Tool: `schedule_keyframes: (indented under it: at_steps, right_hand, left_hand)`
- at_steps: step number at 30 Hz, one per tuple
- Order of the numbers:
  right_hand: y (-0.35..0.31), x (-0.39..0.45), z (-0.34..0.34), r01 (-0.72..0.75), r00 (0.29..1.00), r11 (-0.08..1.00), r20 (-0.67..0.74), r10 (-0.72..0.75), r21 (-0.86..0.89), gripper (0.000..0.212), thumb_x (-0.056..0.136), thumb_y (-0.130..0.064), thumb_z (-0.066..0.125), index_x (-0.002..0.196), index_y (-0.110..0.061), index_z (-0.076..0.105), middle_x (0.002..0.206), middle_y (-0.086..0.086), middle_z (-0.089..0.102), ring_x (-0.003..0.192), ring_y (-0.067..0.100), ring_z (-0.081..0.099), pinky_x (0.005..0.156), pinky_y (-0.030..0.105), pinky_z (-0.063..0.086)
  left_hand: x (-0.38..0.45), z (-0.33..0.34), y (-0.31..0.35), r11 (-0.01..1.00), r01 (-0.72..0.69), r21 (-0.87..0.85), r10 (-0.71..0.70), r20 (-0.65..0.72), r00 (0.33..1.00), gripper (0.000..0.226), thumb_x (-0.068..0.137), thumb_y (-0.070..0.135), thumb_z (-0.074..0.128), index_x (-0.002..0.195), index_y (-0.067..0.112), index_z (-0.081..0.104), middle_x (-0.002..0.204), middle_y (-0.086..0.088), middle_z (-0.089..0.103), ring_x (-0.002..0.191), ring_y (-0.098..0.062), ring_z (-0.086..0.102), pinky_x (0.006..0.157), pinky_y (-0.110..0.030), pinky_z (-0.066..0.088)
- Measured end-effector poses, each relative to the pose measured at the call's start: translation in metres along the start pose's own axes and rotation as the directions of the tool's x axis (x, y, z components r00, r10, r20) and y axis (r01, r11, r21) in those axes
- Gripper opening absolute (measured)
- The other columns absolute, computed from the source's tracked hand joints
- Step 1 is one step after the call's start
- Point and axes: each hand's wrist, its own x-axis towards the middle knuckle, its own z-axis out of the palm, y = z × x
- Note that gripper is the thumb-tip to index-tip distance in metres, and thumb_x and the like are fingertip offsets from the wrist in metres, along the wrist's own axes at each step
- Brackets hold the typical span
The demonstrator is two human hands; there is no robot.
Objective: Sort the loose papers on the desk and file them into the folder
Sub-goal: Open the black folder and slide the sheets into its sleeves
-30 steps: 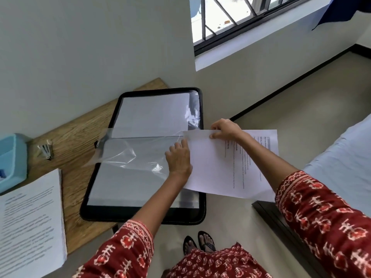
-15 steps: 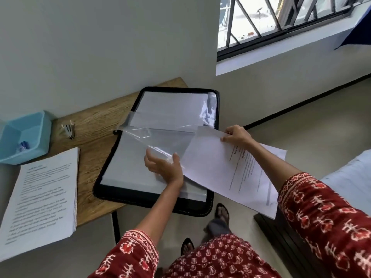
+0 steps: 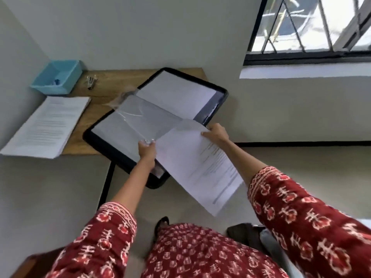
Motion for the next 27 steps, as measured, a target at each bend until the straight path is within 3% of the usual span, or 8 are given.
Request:
schedule_keyframes:
  at_steps: [3,6,10,13,18,21,24,27]
  right_hand:
    - [0.008,-0.004,0.005,0.018,1.0,1.0,-0.023,-0.017,0.018,0.016,0.088,-0.029,0.062,0.082,-0.014,0.057,0.091,0.007,0.058,0.088,0.025,0.057,0.068,0.027,0.038]
    - [0.0,-0.001,0.007,0.038,0.996,0.999,-0.087,-0.035,0.025,0.026,0.087,-0.028,0.064,0.105,-0.01,0.06,0.099,0.004,0.06,0.095,0.024,0.058,0.07,0.028,0.04]
    - [-0.012,0.009,0.012,0.099,0.992,0.994,-0.081,-0.095,0.041,0.023,0.085,-0.028,0.067,0.095,-0.011,0.055,0.094,0.004,0.057,0.085,0.021,0.053,0.065,0.03,0.039]
    - [-0.017,0.017,0.014,0.11,0.992,0.994,-0.07,-0.108,0.022,0.028,0.086,-0.033,0.066,0.096,-0.011,0.051,0.096,0.004,0.057,0.086,0.021,0.053,0.068,0.032,0.042]
    - [0.007,0.011,0.013,0.081,0.993,0.995,-0.08,-0.086,-0.064,0.028,0.089,-0.038,0.058,0.102,-0.014,0.053,0.097,0.003,0.062,0.083,0.019,0.055,0.07,0.032,0.044]
    - [0.007,0.012,0.011,0.132,0.987,0.991,-0.086,-0.134,-0.027,0.031,0.088,-0.032,0.062,0.107,-0.01,0.051,0.099,0.003,0.058,0.085,0.018,0.05,0.07,0.032,0.041]
    - [-0.003,0.01,0.011,0.168,0.984,0.985,-0.07,-0.165,0.036,0.039,0.086,-0.029,0.067,0.112,-0.008,0.048,0.101,0.005,0.053,0.088,0.019,0.047,0.07,0.03,0.037]
    - [0.003,0.009,0.011,0.169,0.985,0.984,-0.03,-0.167,0.054,0.042,0.087,-0.034,0.066,0.116,-0.009,0.047,0.103,0.003,0.053,0.09,0.017,0.047,0.072,0.03,0.037]
  left_hand:
    - [-0.012,-0.002,-0.006,0.996,0.07,-0.059,-0.068,0.038,0.997,0.01,0.093,-0.001,0.047,0.1,0.005,0.051,0.1,-0.015,0.054,0.083,-0.023,0.054,0.064,-0.026,0.045]
    - [-0.022,-0.002,-0.011,0.993,0.09,-0.071,-0.089,0.021,0.996,0.021,0.092,-0.003,0.046,0.112,0.001,0.052,0.106,-0.02,0.058,0.086,-0.025,0.056,0.068,-0.03,0.048]
    - [-0.029,-0.002,-0.01,0.974,0.151,-0.168,-0.147,0.032,0.989,0.036,0.092,0.007,0.053,0.126,-0.001,0.045,0.112,-0.018,0.058,0.088,-0.026,0.058,0.069,-0.03,0.048]
    - [-0.028,-0.001,-0.005,0.972,0.158,-0.176,-0.158,0.017,0.987,0.039,0.093,0.016,0.056,0.126,0.0,0.045,0.11,-0.015,0.057,0.094,-0.027,0.057,0.074,-0.031,0.048]
    - [-0.038,-0.001,-0.006,0.974,0.177,-0.138,-0.177,0.019,0.984,0.035,0.097,0.01,0.046,0.13,0.001,0.041,0.121,-0.014,0.055,0.097,-0.024,0.054,0.081,-0.032,0.045]
    - [-0.048,-0.002,-0.012,0.962,0.201,-0.183,-0.199,0.026,0.98,0.033,0.098,0.009,0.044,0.129,0.002,0.042,0.118,-0.012,0.056,0.098,-0.024,0.054,0.076,-0.03,0.046]
    - [-0.057,-0.003,-0.016,0.947,0.215,-0.241,-0.22,0.004,0.976,0.025,0.098,0.009,0.044,0.123,0.005,0.044,0.115,-0.012,0.056,0.098,-0.023,0.054,0.082,-0.031,0.045]
    - [-0.058,-0.005,-0.02,0.931,0.218,-0.292,-0.234,-0.019,0.972,0.032,0.097,0.008,0.047,0.128,0.001,0.045,0.118,-0.014,0.057,0.097,-0.024,0.055,0.081,-0.032,0.047]
